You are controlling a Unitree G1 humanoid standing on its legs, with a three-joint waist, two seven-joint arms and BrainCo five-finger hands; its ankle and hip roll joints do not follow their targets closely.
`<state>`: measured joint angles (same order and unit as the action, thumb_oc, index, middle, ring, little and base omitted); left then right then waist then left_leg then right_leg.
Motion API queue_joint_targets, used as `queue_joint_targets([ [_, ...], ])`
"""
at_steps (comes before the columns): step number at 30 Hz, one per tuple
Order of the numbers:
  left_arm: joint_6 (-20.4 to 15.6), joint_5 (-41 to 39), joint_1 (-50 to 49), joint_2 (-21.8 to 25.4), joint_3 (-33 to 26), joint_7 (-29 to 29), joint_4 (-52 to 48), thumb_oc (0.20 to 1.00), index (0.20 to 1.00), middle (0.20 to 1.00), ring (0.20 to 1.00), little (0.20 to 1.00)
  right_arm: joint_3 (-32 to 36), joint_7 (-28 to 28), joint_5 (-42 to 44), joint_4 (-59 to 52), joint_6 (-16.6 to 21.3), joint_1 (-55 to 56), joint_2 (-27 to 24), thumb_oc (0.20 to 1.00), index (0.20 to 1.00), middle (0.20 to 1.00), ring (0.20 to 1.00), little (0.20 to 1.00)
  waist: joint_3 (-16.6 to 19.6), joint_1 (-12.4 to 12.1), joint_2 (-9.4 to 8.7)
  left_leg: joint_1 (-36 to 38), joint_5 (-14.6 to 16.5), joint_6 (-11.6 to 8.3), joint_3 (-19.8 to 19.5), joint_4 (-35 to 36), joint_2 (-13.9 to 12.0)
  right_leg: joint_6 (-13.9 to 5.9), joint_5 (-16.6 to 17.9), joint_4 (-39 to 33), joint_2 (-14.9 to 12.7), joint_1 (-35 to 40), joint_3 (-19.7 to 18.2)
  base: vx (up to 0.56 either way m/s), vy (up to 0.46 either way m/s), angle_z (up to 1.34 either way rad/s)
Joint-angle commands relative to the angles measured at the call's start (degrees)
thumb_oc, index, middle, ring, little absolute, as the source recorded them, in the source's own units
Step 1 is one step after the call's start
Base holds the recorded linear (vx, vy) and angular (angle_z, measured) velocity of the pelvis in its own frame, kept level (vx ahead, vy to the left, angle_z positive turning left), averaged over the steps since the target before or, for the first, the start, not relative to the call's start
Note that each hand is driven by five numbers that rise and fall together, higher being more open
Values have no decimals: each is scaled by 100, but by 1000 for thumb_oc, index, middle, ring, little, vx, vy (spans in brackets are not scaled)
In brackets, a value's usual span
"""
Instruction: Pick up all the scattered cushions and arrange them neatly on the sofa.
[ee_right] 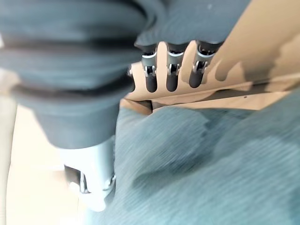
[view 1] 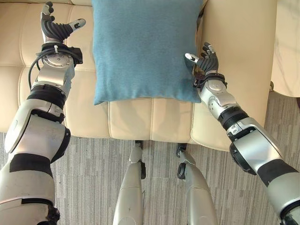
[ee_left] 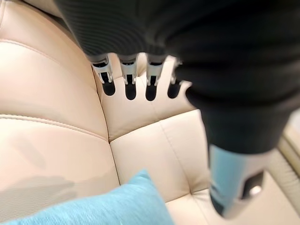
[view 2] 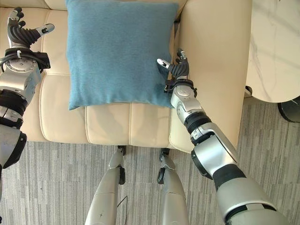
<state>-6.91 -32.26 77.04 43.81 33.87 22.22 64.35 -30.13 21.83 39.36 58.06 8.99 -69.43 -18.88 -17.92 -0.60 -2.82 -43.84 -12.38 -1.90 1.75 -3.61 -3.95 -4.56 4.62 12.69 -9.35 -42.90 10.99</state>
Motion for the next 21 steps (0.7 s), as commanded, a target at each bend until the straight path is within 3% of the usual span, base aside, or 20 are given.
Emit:
queue_joint_targets([
  [1,-209,381,1013,398,109,-44,291,1000,1000,1000,1000,1000,-131,-99,-325,106,11,-627,-269,1000,1000,1000,1000,1000,-317,-120,-196,275,1298,-157,-51,-627,135,-253,-497,-470,106,651,-38,0,0,0],
  [5,-183,436,840,518,57,-117,282,1000,1000,1000,1000,1000,-6,-109,-242,180,1,-506,-428,1000,1000,1000,1000,1000,-315,-116,-203,355,1282,-165,-47,-596,121,-248,-508,-478,115,726,-22,0,0,0],
  [9,-156,468,94,810,-384,-170,31,1000,1000,1000,1000,1000,438,-59,-291,-194,4,179,-635,1000,1000,1000,1000,1000,-193,-112,-224,641,1296,-155,-10,-498,122,-250,-511,-561,134,1004,-9,18,3,-2],
  [12,-151,421,-987,1043,-1057,-267,-455,1000,1000,1000,1000,1000,1049,-89,-235,-656,37,1117,-754,1000,1000,1000,1000,1000,-34,-109,-245,1046,1322,-137,6,-333,127,-272,-483,-698,135,1390,34,64,17,-2],
  [13,-155,331,-1865,1087,-1587,-346,-779,1000,1000,1000,1000,1000,1440,-151,-239,-975,64,1792,-706,1000,1000,1000,1000,1000,67,-121,-268,1337,1344,-119,38,-211,145,-282,-476,-784,126,1647,77,119,59,-5],
  [15,-143,325,-2445,1051,-1924,-405,-952,1000,1000,1000,1000,1000,1572,-196,-214,-1136,52,2152,-704,1000,1000,1000,1000,1000,165,-84,-239,1571,1336,-109,60,-84,164,-298,-460,-851,127,1835,80,50,63,-8],
  [17,-114,263,-4166,725,-2840,-621,-1504,1000,1000,1000,1000,1000,2036,-326,-322,-1678,-32,3236,-616,1000,1000,1000,1000,1000,407,-4,-229,2100,1152,-63,184,247,226,-338,-269,-1062,77,2305,144,66,123,-12],
  [18,-113,264,-4173,725,-2846,-621,-1508,1000,1000,1000,1000,1000,2032,-325,-322,-1679,-32,3237,-615,1000,1000,1000,1000,1000,407,-1,-228,2104,1150,-63,183,250,226,-338,-269,-1063,77,2308,145,173,154,-9],
  [19,-124,155,-5177,262,-3319,-693,-1878,1000,1000,1000,1000,1000,2325,-438,-328,-2027,-40,3924,-406,1000,1000,1000,1000,1000,532,21,-214,2450,1149,-48,227,393,218,-380,-229,-1151,67,2579,118,110,119,-5],
  [21,-114,178,-5691,3,-3529,-727,-2136,1000,1000,1000,1000,1000,2444,-478,-371,-2219,-60,4262,-278,1000,1000,1000,1000,1000,595,45,-201,2649,1143,-39,263,491,214,-407,-208,-1227,68,2749,99,85,103,-11],
])
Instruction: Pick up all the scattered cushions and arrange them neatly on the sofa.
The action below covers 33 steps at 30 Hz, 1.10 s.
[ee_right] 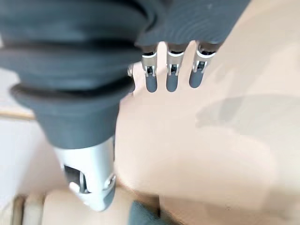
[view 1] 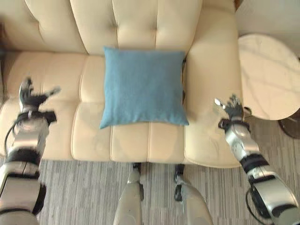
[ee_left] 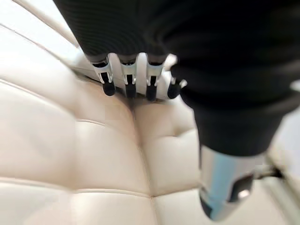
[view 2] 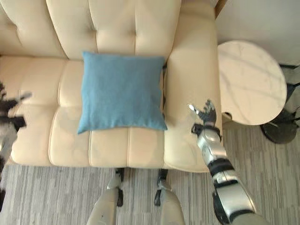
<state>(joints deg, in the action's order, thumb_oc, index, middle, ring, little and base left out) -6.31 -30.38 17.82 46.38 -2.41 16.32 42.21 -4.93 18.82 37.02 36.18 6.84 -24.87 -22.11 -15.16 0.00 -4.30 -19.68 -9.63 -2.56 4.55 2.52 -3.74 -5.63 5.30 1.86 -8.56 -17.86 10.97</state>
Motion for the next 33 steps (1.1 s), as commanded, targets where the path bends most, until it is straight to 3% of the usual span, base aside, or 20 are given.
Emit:
queue_joint_targets([
  [1,-189,-78,-189,-583,-36,-162,-109,1000,1000,1000,1000,1000,44,-241,-151,-170,145,90,168,1000,1000,1000,1000,1000,372,1,-36,381,867,37,4,-63,203,-320,-255,-176,-22,348,79,44,90,-20],
  [4,-73,-2,-1339,-1470,-276,-284,-591,1000,1000,1000,1000,1000,389,-522,-348,-630,-17,1114,442,1000,1000,1000,1000,1000,595,98,37,963,883,88,98,162,212,-377,-243,-334,-27,837,33,60,144,-13],
  [5,-70,0,-1347,-1473,-278,-282,-599,1000,1000,1000,1000,1000,388,-520,-349,-638,-20,1122,443,1000,1000,1000,1000,1000,607,101,35,950,862,91,97,170,218,-378,-225,-346,-31,826,33,34,126,-20],
  [7,75,47,-1813,-1941,-326,-423,-583,1000,1000,1000,1000,1000,575,-690,-510,-749,-149,1659,572,1000,1000,1000,1000,1000,781,190,88,1249,918,117,180,248,252,-413,-218,-431,-44,1085,-1,19,132,-14],
  [14,269,700,-2229,-2488,132,-669,-330,1000,1000,1000,1000,1000,505,-930,-896,-450,-265,2389,926,1000,1000,1000,1000,1000,883,378,242,1826,1127,200,490,248,328,-522,-229,-308,-85,1426,-164,-38,104,-24],
  [16,274,778,-2216,-2510,198,-661,-297,1000,1000,1000,1000,1000,468,-936,-880,-258,-265,2400,965,1000,1000,1000,1000,1000,786,384,292,1878,1083,218,585,248,259,-557,-203,-107,-69,1334,-194,-171,1,-55],
  [18,281,906,-2180,-2475,292,-669,-260,1000,1000,1000,1000,1000,436,-959,-796,-32,-226,2426,1006,1000,1000,1000,1000,1000,680,391,389,1868,977,239,681,248,145,-472,-558,473,45,1328,-279,-215,-26,-54],
  [19,281,906,-2177,-2475,292,-669,-260,1000,1000,1000,1000,1000,437,-959,-796,-31,-225,2422,1006,1000,1000,1000,1000,1000,691,387,390,1849,966,238,685,248,143,-468,-546,469,47,1309,-283,-152,-15,-56],
  [22,302,1171,-2224,-2415,439,-721,-293,1000,1000,1000,1000,1000,427,-975,-747,96,-175,2481,993,1000,1000,1000,1000,1000,750,323,509,1723,839,253,809,248,26,-352,-947,1175,103,1503,-421,-196,-65,-30],
  [24,305,1219,-2245,-2412,469,-731,-311,1000,1000,1000,1000,1000,452,-957,-752,61,-166,2522,984,1000,1000,1000,1000,1000,797,290,498,1689,802,247,845,248,17,-345,-981,1246,75,1625,-436,-140,-103,8],
  [26,320,1238,-2266,-2459,478,-710,-274,1000,1000,1000,1000,1000,493,-928,-771,19,-166,2559,971,1000,1000,1000,1000,1000,871,220,415,1622,728,224,911,248,43,-351,-1137,941,110,2023,-501,-179,-153,0],
  [28,359,1277,-2251,-2507,447,-693,-227,1000,1000,1000,1000,1000,436,-919,-770,22,-152,2568,947,1000,1000,1000,1000,1000,880,132,363,1403,453,113,1017,247,-49,-211,-1357,316,282,2238,-541,-213,-214,-15],
  [30,351,1264,-2190,-2538,446,-668,-138,1000,1000,1000,1000,1000,355,-928,-731,-26,-119,2604,906,1000,1000,1000,1000,1000,829,117,366,1221,182,-16,1035,189,-171,-44,-1392,-180,480,2317,-577,-185,-245,-35],
  [33,340,1276,-2132,-2590,430,-628,-182,1000,1000,1000,1000,1000,313,-931,-786,-101,-89,2657,790,1000,1000,1000,1000,1000,630,134,438,961,-160,-220,991,121,-338,54,-1398,-469,651,2350,-430,-252,-211,-34],
])
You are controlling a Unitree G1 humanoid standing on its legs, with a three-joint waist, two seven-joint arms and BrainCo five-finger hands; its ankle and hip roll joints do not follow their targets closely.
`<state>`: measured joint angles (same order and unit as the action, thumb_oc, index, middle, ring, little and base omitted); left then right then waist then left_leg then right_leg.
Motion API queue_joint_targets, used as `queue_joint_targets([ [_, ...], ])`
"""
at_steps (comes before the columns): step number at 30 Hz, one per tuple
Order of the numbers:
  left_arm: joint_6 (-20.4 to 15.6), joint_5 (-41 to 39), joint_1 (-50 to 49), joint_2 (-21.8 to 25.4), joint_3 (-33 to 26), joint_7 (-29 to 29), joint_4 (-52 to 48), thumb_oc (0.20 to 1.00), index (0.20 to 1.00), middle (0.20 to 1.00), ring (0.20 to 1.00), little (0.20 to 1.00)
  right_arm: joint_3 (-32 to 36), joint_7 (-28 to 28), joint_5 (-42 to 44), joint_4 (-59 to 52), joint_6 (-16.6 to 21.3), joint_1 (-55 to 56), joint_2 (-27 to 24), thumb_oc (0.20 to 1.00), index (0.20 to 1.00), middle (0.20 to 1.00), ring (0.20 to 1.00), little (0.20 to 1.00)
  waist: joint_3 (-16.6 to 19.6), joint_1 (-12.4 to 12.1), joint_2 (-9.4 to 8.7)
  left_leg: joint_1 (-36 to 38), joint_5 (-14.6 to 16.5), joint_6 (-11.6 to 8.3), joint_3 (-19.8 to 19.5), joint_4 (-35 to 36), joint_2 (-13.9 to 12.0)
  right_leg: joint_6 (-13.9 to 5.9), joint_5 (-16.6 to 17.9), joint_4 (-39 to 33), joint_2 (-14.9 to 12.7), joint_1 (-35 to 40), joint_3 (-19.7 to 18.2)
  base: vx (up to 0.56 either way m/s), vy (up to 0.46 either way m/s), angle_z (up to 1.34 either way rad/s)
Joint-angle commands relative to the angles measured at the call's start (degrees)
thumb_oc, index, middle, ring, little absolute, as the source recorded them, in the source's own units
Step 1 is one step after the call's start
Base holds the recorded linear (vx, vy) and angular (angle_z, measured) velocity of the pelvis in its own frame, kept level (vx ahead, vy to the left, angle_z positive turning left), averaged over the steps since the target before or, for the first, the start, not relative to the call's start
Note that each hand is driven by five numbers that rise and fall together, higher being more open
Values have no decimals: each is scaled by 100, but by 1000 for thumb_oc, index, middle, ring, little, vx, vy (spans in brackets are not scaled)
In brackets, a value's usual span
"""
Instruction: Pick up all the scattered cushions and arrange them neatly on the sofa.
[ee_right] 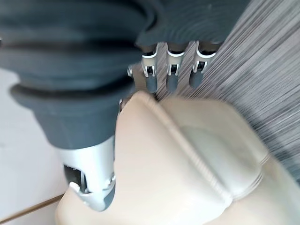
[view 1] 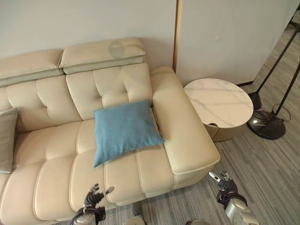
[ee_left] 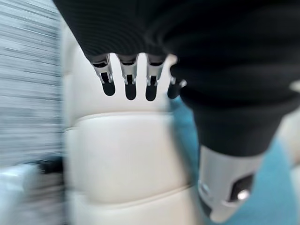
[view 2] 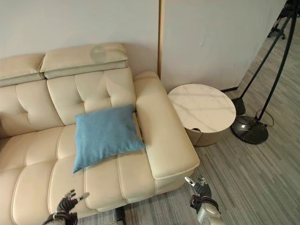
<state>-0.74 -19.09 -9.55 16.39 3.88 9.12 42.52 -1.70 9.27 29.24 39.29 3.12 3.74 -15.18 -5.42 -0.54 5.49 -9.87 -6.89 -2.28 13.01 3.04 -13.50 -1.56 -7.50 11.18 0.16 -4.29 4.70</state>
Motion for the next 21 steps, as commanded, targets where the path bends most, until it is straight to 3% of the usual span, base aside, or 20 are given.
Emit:
queue_joint_targets([
  [1,-241,115,651,387,-212,151,-281,1000,1000,1000,1000,1000,-23,78,-50,-459,305,-238,30,1000,1000,1000,1000,1000,-432,195,-484,-156,-624,-379,113,66,563,-313,-101,-1388,-188,950,265,-412,-179,11],
  [2,-305,98,688,386,-257,224,-458,1000,1000,1000,1000,1000,-38,146,-165,-495,311,-294,-63,1000,1000,1000,1000,1000,-555,199,-481,-272,-613,-453,-33,31,567,-288,-72,-1284,-239,801,370,-422,-158,36],
  [4,-331,164,599,434,-304,230,-726,1000,1000,1000,1000,1000,-46,138,-299,-619,291,-266,-121,1000,1000,1000,1000,1000,-522,254,-552,-200,-323,-335,-112,-244,586,-312,53,-1250,-342,634,470,-264,-107,27],
  [5,-329,164,599,434,-305,230,-729,1000,1000,1000,1000,1000,-46,139,-299,-620,290,-267,-121,1000,1000,1000,1000,1000,-510,254,-543,-224,-327,-334,-117,-253,577,-309,66,-1254,-332,616,471,-131,-55,22],
  [9,-339,269,490,478,-316,152,-1001,1000,1000,1000,1000,1000,-136,67,-533,-774,238,-289,-229,1000,1000,1000,1000,1000,-422,362,-673,192,490,-181,-163,-965,623,-287,240,-1266,-534,476,581,-146,-24,30],
  [10,-353,132,511,371,-284,119,-965,1000,1000,1000,1000,1000,-144,9,-578,-817,232,-316,-240,1000,1000,1000,1000,1000,-297,468,-654,761,865,-178,-163,-983,641,-297,261,-1299,-543,430,660,-131,107,38],
  [12,-293,131,458,319,-196,99,-1166,1000,1000,1000,1000,1000,-84,26,-584,-845,186,-234,-208,1000,1000,1000,1000,1000,-110,621,-538,1037,712,-213,162,-412,559,-319,300,-1328,-484,403,822,-28,138,66],
  [15,-262,162,415,282,-155,67,-1131,1000,1000,1000,1000,1000,-75,22,-581,-846,172,-240,-193,1000,1000,1000,1000,1000,-24,649,-469,1236,631,-245,162,81,623,-347,321,-1345,-454,422,854,36,81,52],
  [21,-174,440,385,353,-68,-79,-1089,1000,1000,1000,1000,1000,-200,-45,-662,-783,72,-221,-114,1000,1000,1000,1000,1000,42,612,-503,1359,720,-205,106,196,727,-459,476,-1484,-533,573,870,10,112,9],
])
